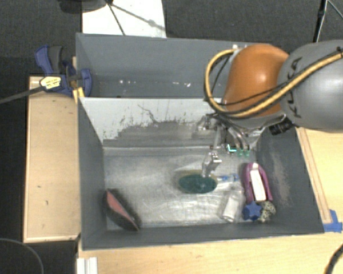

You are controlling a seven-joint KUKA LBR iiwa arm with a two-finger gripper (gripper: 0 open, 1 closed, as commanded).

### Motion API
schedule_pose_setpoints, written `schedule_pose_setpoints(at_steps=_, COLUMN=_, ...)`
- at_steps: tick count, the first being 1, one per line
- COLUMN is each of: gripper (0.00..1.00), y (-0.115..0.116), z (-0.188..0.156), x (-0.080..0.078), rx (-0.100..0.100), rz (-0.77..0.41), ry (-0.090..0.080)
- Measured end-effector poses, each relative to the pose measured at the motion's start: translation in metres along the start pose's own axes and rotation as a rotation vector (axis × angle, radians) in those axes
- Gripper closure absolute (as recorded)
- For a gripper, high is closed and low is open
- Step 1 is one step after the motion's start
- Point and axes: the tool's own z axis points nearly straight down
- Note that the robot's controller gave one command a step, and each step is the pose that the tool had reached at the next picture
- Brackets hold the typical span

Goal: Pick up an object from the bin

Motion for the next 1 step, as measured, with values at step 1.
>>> schedule_pose_setpoints(at_steps=1, gripper=0.0, y=0.0067, z=0.0687, x=0.0154, rx=0.001, rz=-0.207, ry=0.005)
